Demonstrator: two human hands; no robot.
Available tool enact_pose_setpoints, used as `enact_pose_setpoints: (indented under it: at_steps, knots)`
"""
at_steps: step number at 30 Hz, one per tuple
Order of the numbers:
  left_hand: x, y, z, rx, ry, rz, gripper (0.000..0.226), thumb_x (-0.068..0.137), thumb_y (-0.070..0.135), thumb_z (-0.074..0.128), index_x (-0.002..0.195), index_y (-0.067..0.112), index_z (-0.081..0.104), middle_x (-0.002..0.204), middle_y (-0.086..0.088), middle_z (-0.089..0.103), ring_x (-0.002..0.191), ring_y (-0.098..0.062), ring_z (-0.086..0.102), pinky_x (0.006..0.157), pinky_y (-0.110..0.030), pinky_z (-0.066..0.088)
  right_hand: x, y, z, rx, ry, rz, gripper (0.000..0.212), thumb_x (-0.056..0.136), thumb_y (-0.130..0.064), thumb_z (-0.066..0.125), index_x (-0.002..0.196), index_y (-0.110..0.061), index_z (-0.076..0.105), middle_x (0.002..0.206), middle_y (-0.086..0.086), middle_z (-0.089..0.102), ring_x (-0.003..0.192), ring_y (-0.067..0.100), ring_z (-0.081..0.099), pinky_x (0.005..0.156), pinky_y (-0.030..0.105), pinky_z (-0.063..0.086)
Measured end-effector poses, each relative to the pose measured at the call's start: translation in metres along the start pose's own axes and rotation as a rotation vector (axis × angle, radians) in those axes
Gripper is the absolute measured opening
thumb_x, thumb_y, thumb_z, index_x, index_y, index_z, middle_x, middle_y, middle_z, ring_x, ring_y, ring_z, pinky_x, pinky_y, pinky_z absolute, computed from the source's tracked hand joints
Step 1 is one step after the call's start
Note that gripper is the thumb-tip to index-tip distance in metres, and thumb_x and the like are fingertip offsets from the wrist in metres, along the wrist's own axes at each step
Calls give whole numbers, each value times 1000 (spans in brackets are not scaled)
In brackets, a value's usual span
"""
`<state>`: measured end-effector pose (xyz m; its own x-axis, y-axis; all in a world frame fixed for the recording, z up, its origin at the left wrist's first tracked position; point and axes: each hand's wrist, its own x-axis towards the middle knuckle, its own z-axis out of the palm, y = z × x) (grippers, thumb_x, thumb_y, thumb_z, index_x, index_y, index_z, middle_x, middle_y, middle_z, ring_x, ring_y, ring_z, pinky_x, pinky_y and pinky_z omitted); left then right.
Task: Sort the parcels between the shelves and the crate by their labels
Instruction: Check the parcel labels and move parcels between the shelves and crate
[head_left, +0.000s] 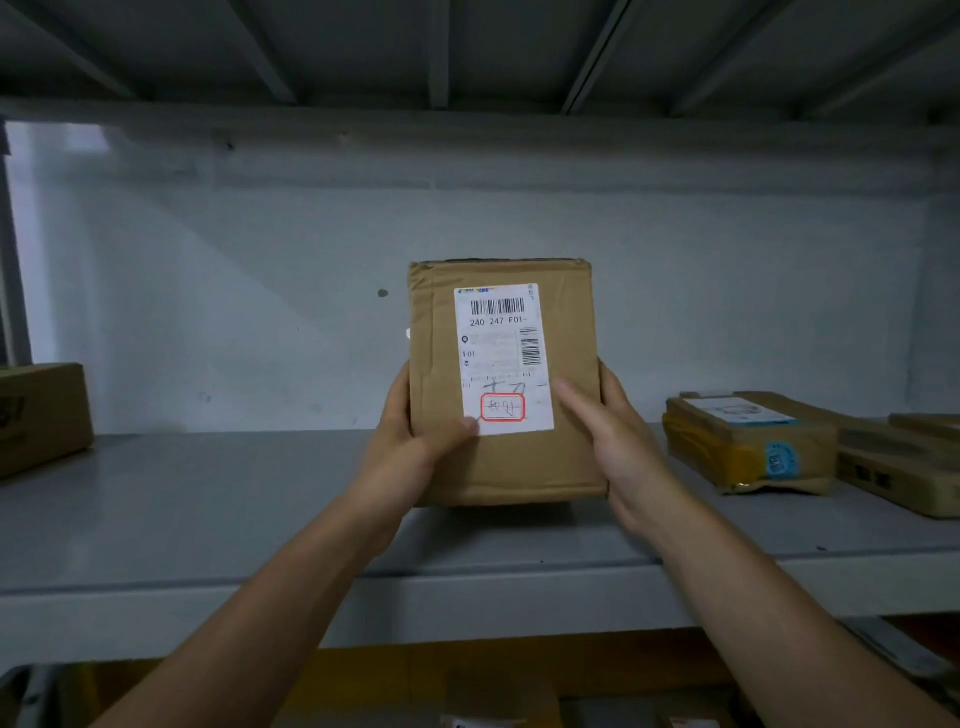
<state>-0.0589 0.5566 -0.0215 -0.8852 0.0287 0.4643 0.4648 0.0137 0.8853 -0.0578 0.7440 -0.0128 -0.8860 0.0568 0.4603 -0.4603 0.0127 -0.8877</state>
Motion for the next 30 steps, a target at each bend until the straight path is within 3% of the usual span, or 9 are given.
enact_pose_setpoints:
  at_steps: [4, 7, 11, 13, 18, 24, 30]
  knots:
    - [-1, -7, -5, 35, -25, 32, 93, 74, 23, 81, 145, 44, 25, 139, 10, 49, 122, -16, 53, 100, -43, 49, -2, 6, 5, -38, 27, 1, 58, 88, -54, 59, 141, -44, 37, 123, -14, 64, 117, 15, 58, 103, 49, 47]
    - [-1, -11, -6, -10, 3, 56, 89, 69, 31, 78, 143, 41, 30, 136, 8, 53, 118, -13, 56, 88, -30, 53, -5, 11, 7, -58, 40, -31, 57, 89, -51, 58, 141, -43, 37, 123, -16, 63, 115, 10, 59, 102, 42, 48]
    - [-5, -17, -6, -60, 13, 60, 85, 65, 35, 73, 141, 40, 34, 130, 10, 58, 115, -11, 59, 75, -18, 55, -12, 20, 8, -70, 29, -65, 58, 89, -46, 58, 142, -41, 35, 116, -24, 62, 99, -9, 58, 76, 12, 50]
    - [-6, -21, -8, -69, 12, 58, 84, 66, 34, 74, 140, 40, 35, 128, 10, 59, 115, -11, 60, 77, -19, 56, -12, 22, 8, -60, 19, -63, 58, 89, -44, 59, 142, -40, 36, 116, -25, 63, 98, -10, 60, 72, 9, 50]
    - [-4, -25, -11, -55, 9, 73, 85, 64, 37, 75, 140, 41, 35, 130, 11, 59, 116, -9, 59, 87, -25, 54, -11, 25, 8, -30, 20, -71, 69, 80, -50, 61, 143, -39, 37, 122, -17, 65, 111, 5, 62, 98, 33, 51]
    - [-4, -26, -10, -48, 8, 77, 88, 64, 40, 74, 141, 41, 33, 133, 10, 56, 119, -13, 57, 96, -35, 52, -11, 25, 8, -46, 19, -63, 73, 74, -56, 60, 142, -43, 36, 121, -20, 64, 113, 5, 61, 101, 38, 49]
    - [-6, -26, -10, -54, 0, 80, 84, 66, 38, 74, 140, 44, 33, 133, 10, 56, 118, -12, 57, 91, -29, 53, -12, 26, 8, -48, 21, -59, 72, 74, -55, 61, 141, -41, 37, 119, -19, 65, 111, 5, 62, 101, 39, 50]
